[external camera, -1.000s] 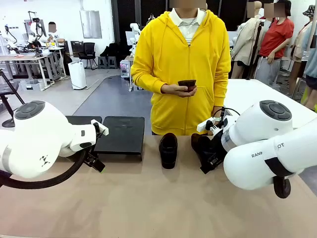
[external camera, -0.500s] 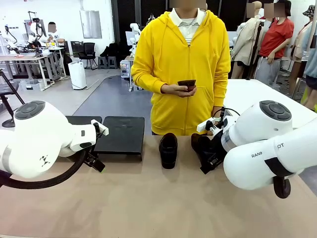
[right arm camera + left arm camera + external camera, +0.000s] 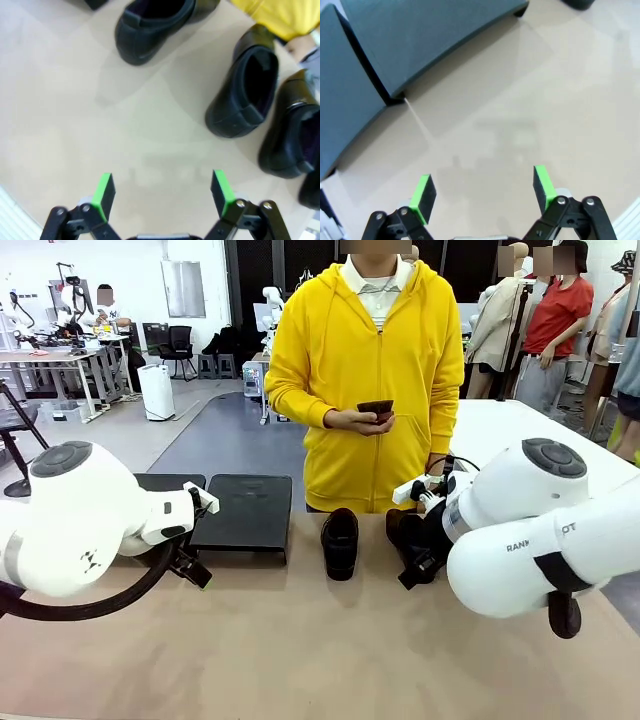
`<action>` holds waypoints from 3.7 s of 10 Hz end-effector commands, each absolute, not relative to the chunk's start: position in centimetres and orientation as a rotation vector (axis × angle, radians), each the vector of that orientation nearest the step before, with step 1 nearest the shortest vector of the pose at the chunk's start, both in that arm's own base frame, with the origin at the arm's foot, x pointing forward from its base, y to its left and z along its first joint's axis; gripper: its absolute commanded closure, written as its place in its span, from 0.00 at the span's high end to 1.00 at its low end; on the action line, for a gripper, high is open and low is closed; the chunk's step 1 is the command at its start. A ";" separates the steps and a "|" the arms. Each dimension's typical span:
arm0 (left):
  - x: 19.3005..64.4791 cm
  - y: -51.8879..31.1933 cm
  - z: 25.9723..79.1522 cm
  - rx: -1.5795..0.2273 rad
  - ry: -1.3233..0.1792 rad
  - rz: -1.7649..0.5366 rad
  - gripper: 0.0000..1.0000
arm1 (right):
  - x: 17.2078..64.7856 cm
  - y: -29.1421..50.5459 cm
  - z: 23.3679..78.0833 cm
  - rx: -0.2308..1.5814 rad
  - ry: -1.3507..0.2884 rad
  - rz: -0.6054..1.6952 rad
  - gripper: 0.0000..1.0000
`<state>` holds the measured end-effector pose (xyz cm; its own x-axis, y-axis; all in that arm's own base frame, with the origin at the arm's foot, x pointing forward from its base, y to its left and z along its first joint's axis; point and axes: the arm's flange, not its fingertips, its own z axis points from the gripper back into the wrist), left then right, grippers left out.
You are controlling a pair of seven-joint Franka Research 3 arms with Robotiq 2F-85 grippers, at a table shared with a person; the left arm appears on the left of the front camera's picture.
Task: Organize the shoes by placing them on the stand.
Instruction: Pick up one Shoe and place it in the middle of the table.
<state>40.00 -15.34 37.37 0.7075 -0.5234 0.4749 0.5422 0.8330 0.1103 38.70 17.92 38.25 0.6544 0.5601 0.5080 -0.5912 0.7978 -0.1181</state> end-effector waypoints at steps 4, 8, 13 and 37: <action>32.0 -10.3 52.0 -0.424 -0.421 -0.326 1.00 | 28.0 16.4 51.5 0.189 -0.508 0.458 1.00; 21.6 -0.8 56.8 -0.630 -0.569 -0.261 1.00 | 17.7 6.1 57.4 0.264 -0.551 0.323 1.00; 21.1 3.4 59.6 -0.582 -0.467 -0.210 1.00 | 16.6 -0.4 60.9 0.349 -0.587 0.166 1.00; 21.1 3.4 59.6 -0.582 -0.467 -0.210 1.00 | 22.8 -3.6 62.9 0.281 -0.540 0.080 1.00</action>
<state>21.10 3.44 59.61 0.8831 -0.0545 0.4660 0.3038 0.8234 -0.4794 26.29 -1.49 62.77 0.8530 0.0264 0.5213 -0.1702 0.9582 0.2301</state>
